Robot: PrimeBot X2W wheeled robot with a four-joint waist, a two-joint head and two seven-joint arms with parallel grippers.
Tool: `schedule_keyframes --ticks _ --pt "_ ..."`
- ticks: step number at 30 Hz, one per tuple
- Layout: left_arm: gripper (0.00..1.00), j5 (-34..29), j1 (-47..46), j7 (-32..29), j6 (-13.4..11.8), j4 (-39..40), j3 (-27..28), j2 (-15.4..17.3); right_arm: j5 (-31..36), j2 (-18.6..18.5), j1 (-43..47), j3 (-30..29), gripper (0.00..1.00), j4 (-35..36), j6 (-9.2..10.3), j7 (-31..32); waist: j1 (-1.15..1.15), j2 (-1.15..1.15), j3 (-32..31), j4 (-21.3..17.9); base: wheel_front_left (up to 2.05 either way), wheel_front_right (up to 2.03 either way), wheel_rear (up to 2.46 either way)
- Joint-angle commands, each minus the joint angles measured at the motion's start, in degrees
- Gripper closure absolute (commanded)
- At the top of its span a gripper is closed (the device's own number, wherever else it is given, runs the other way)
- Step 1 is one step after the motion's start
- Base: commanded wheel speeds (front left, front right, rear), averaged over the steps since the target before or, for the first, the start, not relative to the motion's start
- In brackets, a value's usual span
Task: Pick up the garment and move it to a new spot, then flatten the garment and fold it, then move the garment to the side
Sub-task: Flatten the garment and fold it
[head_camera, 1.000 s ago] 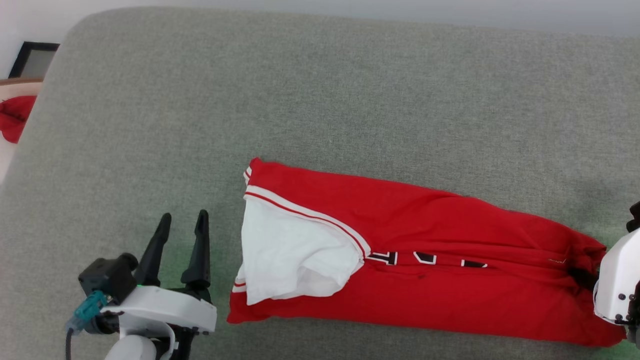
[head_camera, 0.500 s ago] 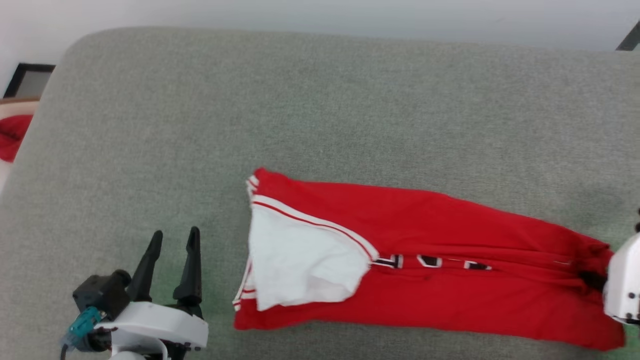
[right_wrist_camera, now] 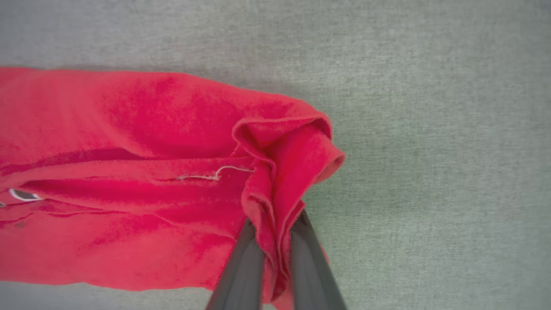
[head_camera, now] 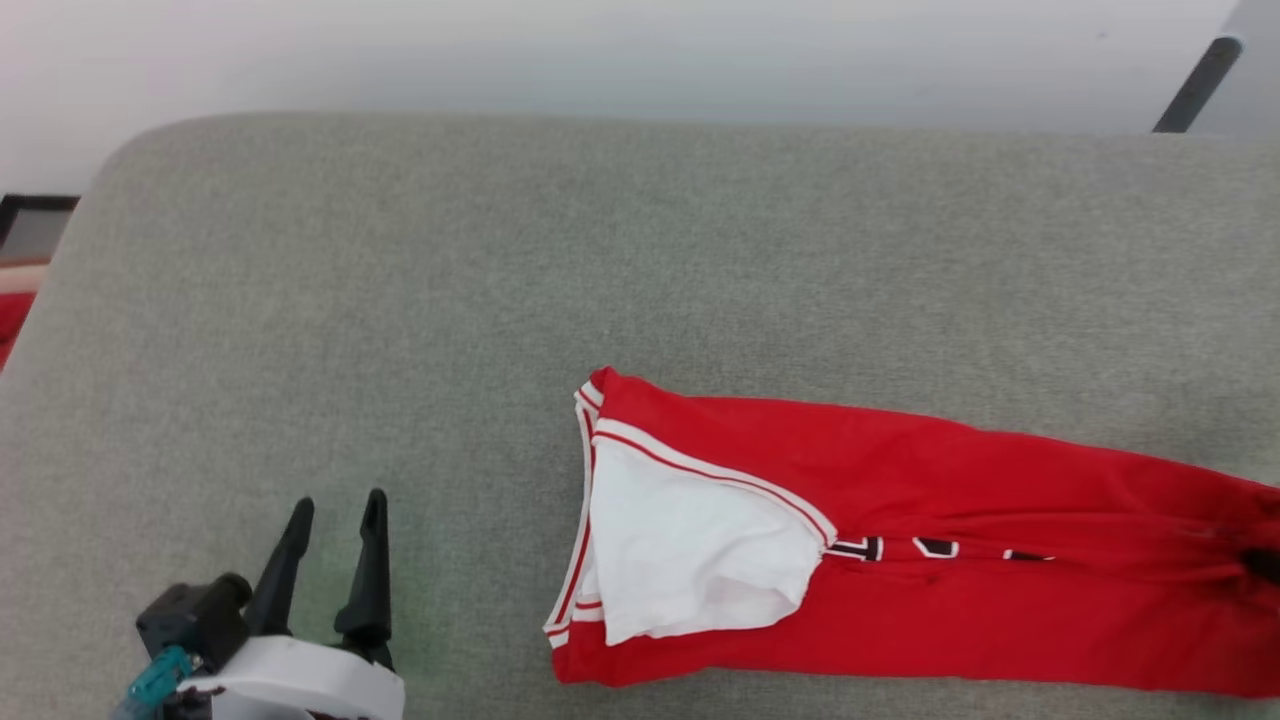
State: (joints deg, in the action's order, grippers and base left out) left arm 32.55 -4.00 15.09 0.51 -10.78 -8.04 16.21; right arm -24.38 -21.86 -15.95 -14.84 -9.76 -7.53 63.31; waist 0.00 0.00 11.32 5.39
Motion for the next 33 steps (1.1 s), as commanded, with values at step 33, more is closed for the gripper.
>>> schedule_keyframes --ticks 33 --pt "0.00 0.79 -0.55 -0.38 1.75 -4.95 -3.74 -2.43 -7.09 19.02 -7.49 22.26 1.00 1.67 0.07 -4.68 0.00 0.00 -7.76 6.26 0.00 0.00 0.00"
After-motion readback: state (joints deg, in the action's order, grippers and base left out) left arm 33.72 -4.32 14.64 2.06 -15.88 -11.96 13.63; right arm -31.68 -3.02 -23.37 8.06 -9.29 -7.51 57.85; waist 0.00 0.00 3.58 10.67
